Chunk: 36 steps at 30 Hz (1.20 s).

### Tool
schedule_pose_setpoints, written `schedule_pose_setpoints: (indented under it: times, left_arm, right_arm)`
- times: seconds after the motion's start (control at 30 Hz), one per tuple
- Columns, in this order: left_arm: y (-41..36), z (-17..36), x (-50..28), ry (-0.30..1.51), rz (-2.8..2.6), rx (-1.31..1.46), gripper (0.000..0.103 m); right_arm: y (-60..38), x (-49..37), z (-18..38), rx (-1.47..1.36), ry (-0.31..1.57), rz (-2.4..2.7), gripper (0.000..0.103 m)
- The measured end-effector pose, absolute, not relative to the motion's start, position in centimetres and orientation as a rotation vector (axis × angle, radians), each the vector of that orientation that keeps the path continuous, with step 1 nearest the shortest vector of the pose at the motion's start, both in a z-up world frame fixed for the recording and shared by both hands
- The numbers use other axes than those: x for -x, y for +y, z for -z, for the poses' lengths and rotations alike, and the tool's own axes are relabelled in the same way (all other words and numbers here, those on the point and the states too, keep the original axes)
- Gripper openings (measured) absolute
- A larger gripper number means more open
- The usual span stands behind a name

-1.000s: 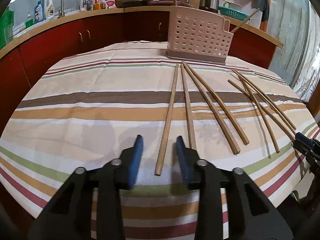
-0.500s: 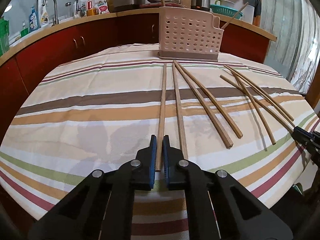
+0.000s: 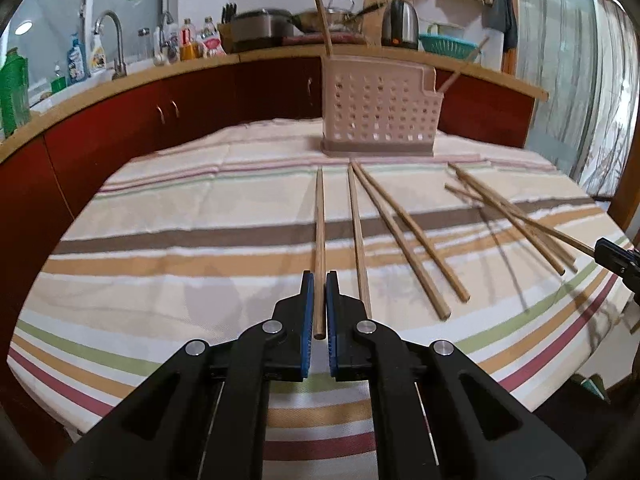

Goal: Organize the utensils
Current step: 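Move the right tool back to the chopsticks and grasp another one, then lift the second chopstick upright with the right tool over the pink caddy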

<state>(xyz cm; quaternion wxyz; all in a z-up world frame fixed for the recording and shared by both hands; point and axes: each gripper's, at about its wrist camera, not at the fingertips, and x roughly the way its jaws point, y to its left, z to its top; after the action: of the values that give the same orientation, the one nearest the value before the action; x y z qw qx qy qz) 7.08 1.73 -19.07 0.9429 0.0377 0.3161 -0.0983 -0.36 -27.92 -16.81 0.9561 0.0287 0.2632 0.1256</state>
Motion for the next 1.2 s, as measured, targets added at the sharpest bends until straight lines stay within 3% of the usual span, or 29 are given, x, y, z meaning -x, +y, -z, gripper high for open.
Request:
schedule_pose_setpoints:
  times: [0.6, 1.2]
  left_arm:
    - [2.8, 11.2, -5.6, 0.436, 0.194, -0.024, 0.007]
    - [3.7, 7.6, -9.7, 0.401, 0.199, 0.010, 0.007]
  right_arm:
    - [-28.1, 0.2, 11.2, -0.082, 0.406, -0.256, 0.007]
    - [-26.7, -4.5, 6.7, -0.042, 0.306, -0.282, 0.007]
